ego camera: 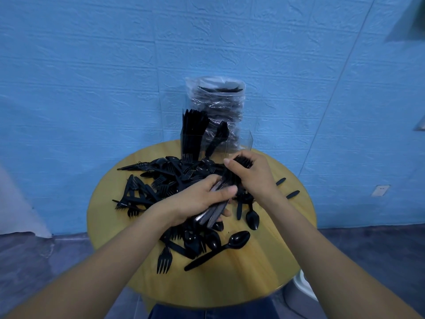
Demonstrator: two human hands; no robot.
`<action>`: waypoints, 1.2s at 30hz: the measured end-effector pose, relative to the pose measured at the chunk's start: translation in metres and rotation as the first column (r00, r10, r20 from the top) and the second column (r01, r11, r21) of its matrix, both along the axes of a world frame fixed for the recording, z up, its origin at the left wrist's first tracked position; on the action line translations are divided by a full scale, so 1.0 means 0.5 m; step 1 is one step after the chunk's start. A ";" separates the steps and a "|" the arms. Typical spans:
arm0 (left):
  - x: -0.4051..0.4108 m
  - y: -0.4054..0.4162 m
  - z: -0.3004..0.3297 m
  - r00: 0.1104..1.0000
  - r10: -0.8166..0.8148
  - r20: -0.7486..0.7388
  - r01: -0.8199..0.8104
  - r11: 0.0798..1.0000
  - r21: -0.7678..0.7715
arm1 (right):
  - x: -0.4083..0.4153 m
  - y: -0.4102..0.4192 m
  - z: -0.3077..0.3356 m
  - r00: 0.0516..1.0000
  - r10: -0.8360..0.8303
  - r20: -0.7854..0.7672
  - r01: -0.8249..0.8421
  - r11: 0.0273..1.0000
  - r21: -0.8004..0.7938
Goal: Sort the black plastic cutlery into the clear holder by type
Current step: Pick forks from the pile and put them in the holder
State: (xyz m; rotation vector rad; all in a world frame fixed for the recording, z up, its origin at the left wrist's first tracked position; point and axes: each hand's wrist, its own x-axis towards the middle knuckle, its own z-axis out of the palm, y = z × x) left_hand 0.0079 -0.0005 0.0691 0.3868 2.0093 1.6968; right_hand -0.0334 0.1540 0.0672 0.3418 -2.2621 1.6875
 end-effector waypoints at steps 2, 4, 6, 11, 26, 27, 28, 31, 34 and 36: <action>-0.009 0.001 -0.006 0.954 -0.027 -0.297 -0.068 0.950 -0.304 | -0.018 0.003 -0.002 0.997 -0.075 0.007 0.075 0.997 -0.005; -0.024 0.005 -0.018 0.839 -0.101 -0.535 -0.201 0.855 -0.478 | -0.034 0.002 -0.004 0.991 -0.135 0.018 0.135 0.991 0.006; -0.042 0.009 -0.021 0.781 -0.144 -0.608 -0.236 0.833 -0.500 | -0.051 -0.001 -0.002 0.985 -0.170 0.027 0.170 0.985 0.023; -0.116 0.006 -0.003 0.742 -0.192 -0.642 -0.181 0.865 -0.468 | -0.099 0.012 0.033 0.973 0.037 0.230 0.004 0.984 -0.178; -0.383 0.012 0.023 0.657 0.003 -0.754 -0.320 0.907 -0.275 | -0.361 0.050 0.103 0.970 -0.242 0.013 0.237 0.961 0.141; -0.394 0.004 0.016 0.637 0.015 -0.771 -0.358 0.891 -0.278 | -0.376 0.053 0.106 0.965 -0.264 -0.007 0.262 0.953 0.150; -0.403 -0.005 0.007 0.624 0.007 -0.781 -0.384 0.874 -0.299 | -0.390 0.056 0.109 0.960 -0.281 -0.019 0.280 0.948 0.153; -0.425 -0.033 -0.024 0.641 -0.013 -0.767 -0.425 0.826 -0.369 | -0.427 0.060 0.108 0.948 -0.314 -0.042 0.317 0.936 0.152; -0.434 -0.049 -0.044 0.645 0.018 -0.764 -0.472 0.795 -0.380 | -0.454 0.057 0.099 0.935 -0.350 -0.048 0.354 0.921 0.164; -0.437 -0.054 -0.053 0.646 0.017 -0.763 -0.477 0.789 -0.387 | -0.469 0.051 0.091 0.923 -0.380 -0.065 0.385 0.900 0.203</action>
